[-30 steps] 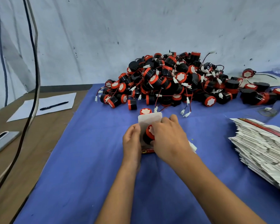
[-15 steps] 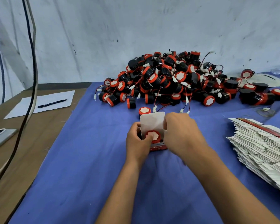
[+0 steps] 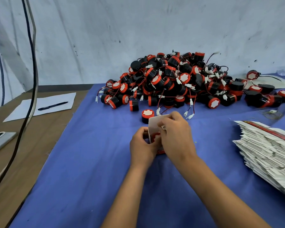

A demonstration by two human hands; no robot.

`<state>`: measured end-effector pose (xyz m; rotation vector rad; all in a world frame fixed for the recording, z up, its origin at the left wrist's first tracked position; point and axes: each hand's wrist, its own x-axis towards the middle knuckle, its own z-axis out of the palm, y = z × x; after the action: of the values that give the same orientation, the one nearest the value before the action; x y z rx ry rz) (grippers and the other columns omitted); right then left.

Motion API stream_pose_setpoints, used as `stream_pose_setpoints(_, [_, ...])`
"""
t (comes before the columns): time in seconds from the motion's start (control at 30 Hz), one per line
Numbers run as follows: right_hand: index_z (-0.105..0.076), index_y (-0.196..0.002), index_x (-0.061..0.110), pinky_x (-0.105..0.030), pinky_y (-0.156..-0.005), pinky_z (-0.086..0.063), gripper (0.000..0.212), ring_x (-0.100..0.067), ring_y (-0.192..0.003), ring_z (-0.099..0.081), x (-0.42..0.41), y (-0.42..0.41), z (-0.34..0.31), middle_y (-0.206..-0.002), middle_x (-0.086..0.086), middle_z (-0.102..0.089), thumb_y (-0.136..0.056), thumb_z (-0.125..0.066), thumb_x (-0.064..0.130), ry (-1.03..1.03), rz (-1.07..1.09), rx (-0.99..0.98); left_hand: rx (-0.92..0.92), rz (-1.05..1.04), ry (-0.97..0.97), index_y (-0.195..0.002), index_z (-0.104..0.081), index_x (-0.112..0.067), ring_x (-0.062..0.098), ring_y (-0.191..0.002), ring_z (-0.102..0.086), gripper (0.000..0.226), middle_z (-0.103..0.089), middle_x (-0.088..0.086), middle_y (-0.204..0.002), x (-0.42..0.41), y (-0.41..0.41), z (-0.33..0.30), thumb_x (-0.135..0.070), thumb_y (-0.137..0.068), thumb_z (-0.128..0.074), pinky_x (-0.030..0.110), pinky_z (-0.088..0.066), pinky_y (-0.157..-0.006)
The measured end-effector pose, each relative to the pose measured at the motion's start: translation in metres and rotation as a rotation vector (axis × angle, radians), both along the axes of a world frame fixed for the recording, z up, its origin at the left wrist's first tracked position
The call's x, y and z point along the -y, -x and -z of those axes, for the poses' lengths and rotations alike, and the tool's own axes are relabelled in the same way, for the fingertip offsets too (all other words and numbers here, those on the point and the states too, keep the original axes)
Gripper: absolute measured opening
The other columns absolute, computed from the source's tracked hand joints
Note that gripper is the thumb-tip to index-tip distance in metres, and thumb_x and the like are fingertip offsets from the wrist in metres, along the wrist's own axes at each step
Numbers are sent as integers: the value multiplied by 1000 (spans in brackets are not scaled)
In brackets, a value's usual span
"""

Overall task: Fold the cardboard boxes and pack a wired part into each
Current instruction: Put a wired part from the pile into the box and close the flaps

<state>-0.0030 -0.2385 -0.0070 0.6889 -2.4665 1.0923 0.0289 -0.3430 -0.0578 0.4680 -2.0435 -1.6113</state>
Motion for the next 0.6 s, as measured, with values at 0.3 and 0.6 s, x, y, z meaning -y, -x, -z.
stream_pose_setpoints(0.3, [-66, -100, 9, -43, -71, -50, 16, -29, -84, -58, -7, 1, 1, -91, -7, -68, -89, -55, 5, -236, 47, 8, 78, 61, -42, -83, -70, -21, 17, -74, -66, 6, -73, -1, -79, -5, -3, -7, -23, -83, -64, 47, -61, -69])
stream_pose_setpoints(0.6, [-73, -100, 17, -29, -67, -45, 24, -24, -93, -58, -3, 5, 7, -105, -2, -59, -87, -56, 8, -274, -50, 93, 78, 145, -96, -85, -67, -13, 24, -70, -66, 13, -71, 9, -77, -5, -2, -7, -1, -89, -64, 46, -63, -64])
